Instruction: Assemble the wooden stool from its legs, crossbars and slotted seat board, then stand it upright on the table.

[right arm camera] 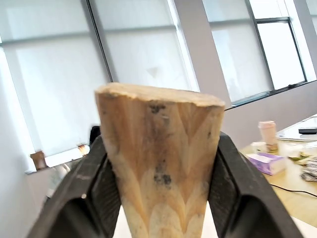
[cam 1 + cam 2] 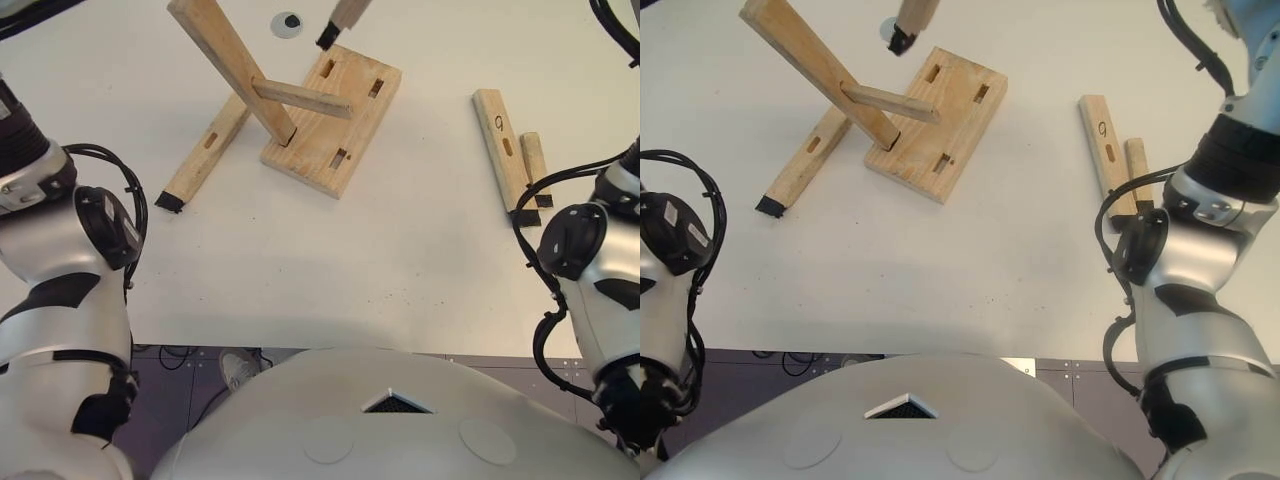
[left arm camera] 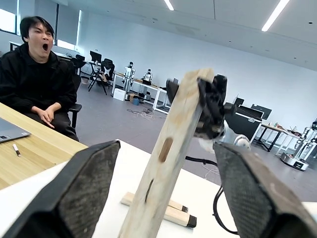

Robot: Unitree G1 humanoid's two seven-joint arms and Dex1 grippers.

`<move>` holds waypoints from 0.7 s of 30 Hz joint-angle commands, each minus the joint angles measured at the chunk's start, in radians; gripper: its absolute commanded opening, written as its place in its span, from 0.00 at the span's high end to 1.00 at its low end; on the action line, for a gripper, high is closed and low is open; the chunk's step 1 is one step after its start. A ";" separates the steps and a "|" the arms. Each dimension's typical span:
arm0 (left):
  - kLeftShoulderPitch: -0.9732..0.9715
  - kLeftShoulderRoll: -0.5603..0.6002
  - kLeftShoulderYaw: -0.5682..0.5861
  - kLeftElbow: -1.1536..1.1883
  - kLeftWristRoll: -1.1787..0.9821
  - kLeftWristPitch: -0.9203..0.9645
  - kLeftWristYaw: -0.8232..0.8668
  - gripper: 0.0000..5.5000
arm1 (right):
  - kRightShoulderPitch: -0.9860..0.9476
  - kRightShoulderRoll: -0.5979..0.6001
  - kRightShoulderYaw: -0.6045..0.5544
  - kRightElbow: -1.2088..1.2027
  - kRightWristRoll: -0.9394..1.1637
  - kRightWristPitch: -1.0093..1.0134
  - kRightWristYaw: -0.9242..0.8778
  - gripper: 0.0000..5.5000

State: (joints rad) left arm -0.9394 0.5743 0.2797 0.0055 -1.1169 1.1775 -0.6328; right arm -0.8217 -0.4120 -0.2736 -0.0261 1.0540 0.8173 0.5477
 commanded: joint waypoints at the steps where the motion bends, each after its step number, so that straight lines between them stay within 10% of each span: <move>1: -0.009 0.000 0.002 0.005 0.022 -0.019 0.014 0.37 | 0.070 -0.038 0.075 -0.060 -0.150 -0.083 0.029 0.63; 21: 0.029 -0.050 0.007 0.000 0.042 -0.032 0.087 0.37 | 0.359 0.118 0.131 -0.059 -0.241 -0.152 0.049 0.63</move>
State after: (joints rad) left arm -0.9123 0.5187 0.2790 -0.0028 -1.0816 1.1501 -0.5552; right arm -0.4724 -0.3198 -0.1344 -0.1018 0.8155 0.6772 0.6045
